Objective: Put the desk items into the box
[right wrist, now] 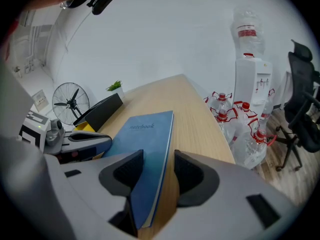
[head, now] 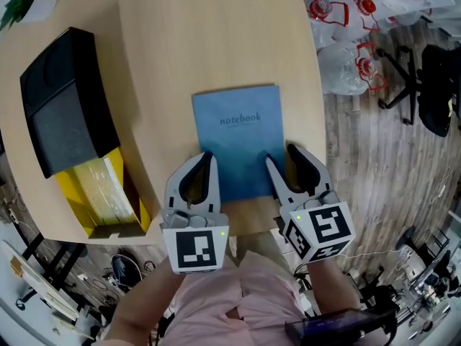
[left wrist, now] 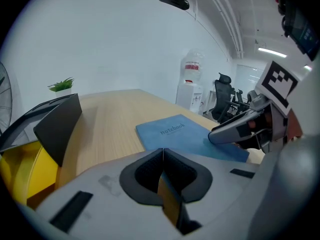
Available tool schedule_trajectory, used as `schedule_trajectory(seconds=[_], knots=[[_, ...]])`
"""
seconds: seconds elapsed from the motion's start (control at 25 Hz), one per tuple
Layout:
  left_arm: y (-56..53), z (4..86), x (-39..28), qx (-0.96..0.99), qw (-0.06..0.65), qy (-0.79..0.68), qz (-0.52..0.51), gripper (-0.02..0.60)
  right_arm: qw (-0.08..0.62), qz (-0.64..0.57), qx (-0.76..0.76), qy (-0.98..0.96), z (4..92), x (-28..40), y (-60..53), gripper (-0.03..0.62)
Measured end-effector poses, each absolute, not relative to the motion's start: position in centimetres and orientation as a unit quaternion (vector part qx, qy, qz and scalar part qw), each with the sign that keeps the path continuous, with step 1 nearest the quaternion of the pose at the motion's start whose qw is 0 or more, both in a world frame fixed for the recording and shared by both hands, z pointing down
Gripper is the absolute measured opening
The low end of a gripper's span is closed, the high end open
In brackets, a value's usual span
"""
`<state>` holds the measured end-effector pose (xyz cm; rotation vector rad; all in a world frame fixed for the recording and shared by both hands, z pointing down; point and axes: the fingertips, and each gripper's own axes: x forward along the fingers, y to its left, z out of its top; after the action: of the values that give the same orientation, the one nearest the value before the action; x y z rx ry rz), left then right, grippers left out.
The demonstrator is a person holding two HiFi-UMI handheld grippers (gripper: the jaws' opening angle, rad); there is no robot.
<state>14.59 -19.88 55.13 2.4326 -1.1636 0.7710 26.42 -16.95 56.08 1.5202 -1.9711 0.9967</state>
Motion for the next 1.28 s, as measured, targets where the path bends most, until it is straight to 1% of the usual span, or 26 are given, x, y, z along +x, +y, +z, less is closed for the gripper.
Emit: schedule_trajectory(seconds=[0.2, 0.32, 0.36, 0.4, 0.64, 0.76, 0.88, 1.0, 1.12, 1.16, 1.2, 1.28], knots=[[-19.6, 55.2, 15.0, 0.86, 0.149, -0.395, 0.285, 0.014, 0.223, 0.363, 0.554, -0.715, 56.0, 25.9, -17.1, 0.213], [-19.6, 55.4, 15.0, 0.859, 0.157, -0.395, 0.286, 0.013, 0.219, 0.367, 0.55, -0.717, 56.0, 25.5, -17.0, 0.216], [-19.6, 55.4, 15.0, 0.858, 0.163, -0.395, 0.283, 0.013, 0.219, 0.368, 0.547, -0.719, 56.0, 25.2, -16.9, 0.196], [-19.6, 55.4, 14.9, 0.858, 0.17, -0.395, 0.281, 0.013, 0.217, 0.37, 0.546, -0.72, 56.0, 25.0, -16.9, 0.212], [-19.5, 55.7, 15.0, 0.859, 0.18, -0.39, 0.28, 0.013, 0.189, 0.374, 0.556, -0.718, 54.8, 24.8, -16.8, 0.209], [-19.6, 55.8, 14.9, 0.858, 0.179, -0.393, 0.279, 0.012, 0.145, 0.367, 0.55, -0.736, 52.9, 24.1, -16.9, 0.2], [-19.4, 55.8, 14.8, 0.859, 0.178, -0.39, 0.278, 0.012, 0.1, 0.348, 0.537, -0.762, 50.6, 22.7, -16.9, 0.167], [-19.4, 55.9, 14.7, 0.862, 0.171, -0.385, 0.283, 0.012, 0.102, 0.352, 0.537, -0.76, 51.3, 22.4, -17.1, 0.173], [-19.3, 56.0, 14.8, 0.862, 0.169, -0.385, 0.284, 0.012, 0.119, 0.378, 0.554, -0.732, 52.9, 23.8, -17.1, 0.166], [-19.4, 56.0, 14.8, 0.862, 0.169, -0.385, 0.284, 0.012, 0.128, 0.381, 0.559, -0.726, 53.1, 24.3, -17.1, 0.133], [-19.4, 56.0, 14.8, 0.862, 0.169, -0.385, 0.283, 0.012, 0.136, 0.38, 0.561, -0.723, 53.1, 24.5, -17.1, 0.078], [-19.3, 56.1, 14.8, 0.864, 0.169, -0.384, 0.278, 0.012, 0.14, 0.375, 0.559, -0.726, 52.8, 24.5, -17.2, 0.06]])
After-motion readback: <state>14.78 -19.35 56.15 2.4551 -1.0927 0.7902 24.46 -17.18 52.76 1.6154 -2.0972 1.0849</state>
